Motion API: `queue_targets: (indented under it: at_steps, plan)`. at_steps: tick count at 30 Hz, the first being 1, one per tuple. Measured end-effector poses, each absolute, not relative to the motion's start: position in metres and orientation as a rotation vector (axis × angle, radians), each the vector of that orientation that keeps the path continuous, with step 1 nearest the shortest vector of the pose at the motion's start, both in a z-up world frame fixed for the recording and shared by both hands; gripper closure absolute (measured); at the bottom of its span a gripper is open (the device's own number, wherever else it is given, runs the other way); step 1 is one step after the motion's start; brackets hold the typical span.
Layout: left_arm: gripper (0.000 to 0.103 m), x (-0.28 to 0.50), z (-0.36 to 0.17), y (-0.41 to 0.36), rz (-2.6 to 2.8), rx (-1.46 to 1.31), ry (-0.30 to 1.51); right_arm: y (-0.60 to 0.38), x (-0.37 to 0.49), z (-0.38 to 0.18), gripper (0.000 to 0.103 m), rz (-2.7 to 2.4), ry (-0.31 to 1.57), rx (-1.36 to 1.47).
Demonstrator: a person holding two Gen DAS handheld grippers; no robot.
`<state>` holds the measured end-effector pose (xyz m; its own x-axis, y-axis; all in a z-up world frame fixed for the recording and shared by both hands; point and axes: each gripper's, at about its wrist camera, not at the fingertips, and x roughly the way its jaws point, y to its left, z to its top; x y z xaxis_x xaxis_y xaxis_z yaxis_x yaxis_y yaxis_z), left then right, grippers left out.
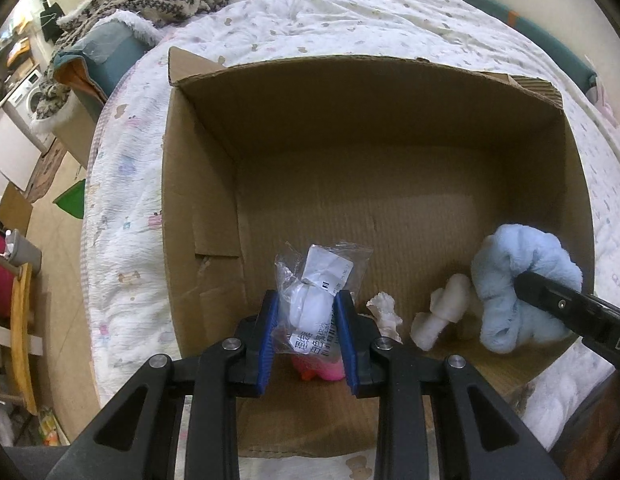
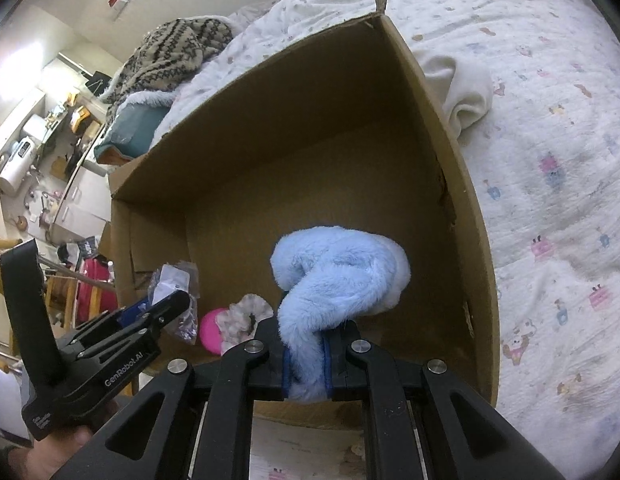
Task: Organize soft objects
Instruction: 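Lower both items into the box and open both grippers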
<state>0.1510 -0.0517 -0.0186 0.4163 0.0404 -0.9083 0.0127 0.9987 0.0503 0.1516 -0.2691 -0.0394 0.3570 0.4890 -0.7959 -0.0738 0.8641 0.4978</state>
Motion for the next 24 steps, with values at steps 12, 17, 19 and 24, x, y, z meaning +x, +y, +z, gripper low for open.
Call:
queue_targets:
  at_steps: [12,17,19,24]
  plan:
    - [0.076,0.148,-0.018,-0.054,0.015,0.061,1.135,-0.260,0.152,-0.039,0.087,0.360,1.167,0.365]
    - [0.074,0.145,-0.016,-0.055,0.011,0.063,1.131,-0.259,0.152,-0.038,0.081,0.362,1.170,0.361]
    - [0.064,0.143,-0.015,-0.056,0.010,0.071,1.125,-0.259,0.151,-0.037,0.067,0.359,1.171,0.357]
    - [0.056,0.141,-0.008,-0.055,-0.007,0.061,1.104,-0.264,0.146,-0.028,0.035,0.369,1.145,0.369]
